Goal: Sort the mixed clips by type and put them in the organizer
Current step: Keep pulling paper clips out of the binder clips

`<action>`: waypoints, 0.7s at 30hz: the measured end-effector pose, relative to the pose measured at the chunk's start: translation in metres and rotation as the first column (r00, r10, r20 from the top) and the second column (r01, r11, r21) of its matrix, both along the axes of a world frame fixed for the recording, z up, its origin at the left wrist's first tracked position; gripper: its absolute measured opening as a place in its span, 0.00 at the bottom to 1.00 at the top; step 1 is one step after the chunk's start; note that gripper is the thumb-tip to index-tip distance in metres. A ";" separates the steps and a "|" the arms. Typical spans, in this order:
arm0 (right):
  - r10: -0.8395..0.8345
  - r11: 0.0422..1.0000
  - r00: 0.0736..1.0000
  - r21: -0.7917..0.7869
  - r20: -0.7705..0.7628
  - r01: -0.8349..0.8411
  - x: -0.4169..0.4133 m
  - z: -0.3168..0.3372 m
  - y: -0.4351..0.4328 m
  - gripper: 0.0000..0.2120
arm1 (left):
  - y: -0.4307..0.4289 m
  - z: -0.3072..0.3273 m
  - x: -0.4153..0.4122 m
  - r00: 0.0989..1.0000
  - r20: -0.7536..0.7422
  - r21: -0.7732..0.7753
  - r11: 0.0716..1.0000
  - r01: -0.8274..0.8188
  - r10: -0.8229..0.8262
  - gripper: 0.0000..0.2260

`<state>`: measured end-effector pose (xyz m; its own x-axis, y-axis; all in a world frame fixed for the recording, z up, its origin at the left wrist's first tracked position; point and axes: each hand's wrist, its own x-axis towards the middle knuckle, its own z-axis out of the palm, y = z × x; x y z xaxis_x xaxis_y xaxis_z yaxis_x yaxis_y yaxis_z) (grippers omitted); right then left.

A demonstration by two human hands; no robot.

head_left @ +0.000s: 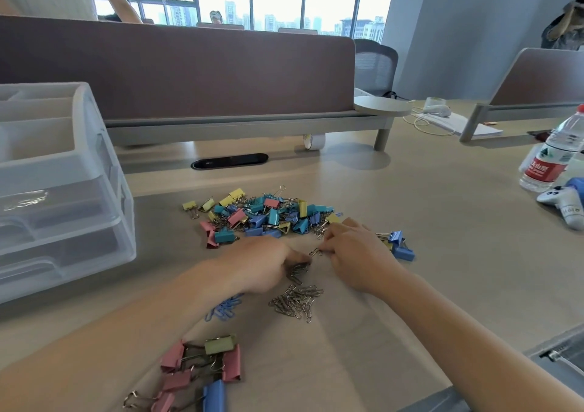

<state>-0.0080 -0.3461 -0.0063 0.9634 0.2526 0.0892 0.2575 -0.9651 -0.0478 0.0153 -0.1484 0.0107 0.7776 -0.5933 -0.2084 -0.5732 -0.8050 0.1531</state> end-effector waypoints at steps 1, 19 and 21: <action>0.022 1.000 1.000 -0.007 0.005 -0.022 -0.002 0.000 0.002 0.15 | 0.003 -0.001 0.000 1.000 -0.014 -0.013 1.000 0.002 -0.002 0.33; 0.033 0.999 0.999 -0.004 0.013 -0.033 -0.019 0.007 0.004 0.16 | 0.015 0.006 -0.010 1.000 -0.026 -0.024 1.000 -0.011 0.011 0.13; 0.076 0.997 0.997 -0.007 0.018 -0.076 -0.022 0.006 0.012 0.15 | 0.013 0.002 -0.009 1.000 -0.002 -0.015 1.000 0.024 -0.024 0.13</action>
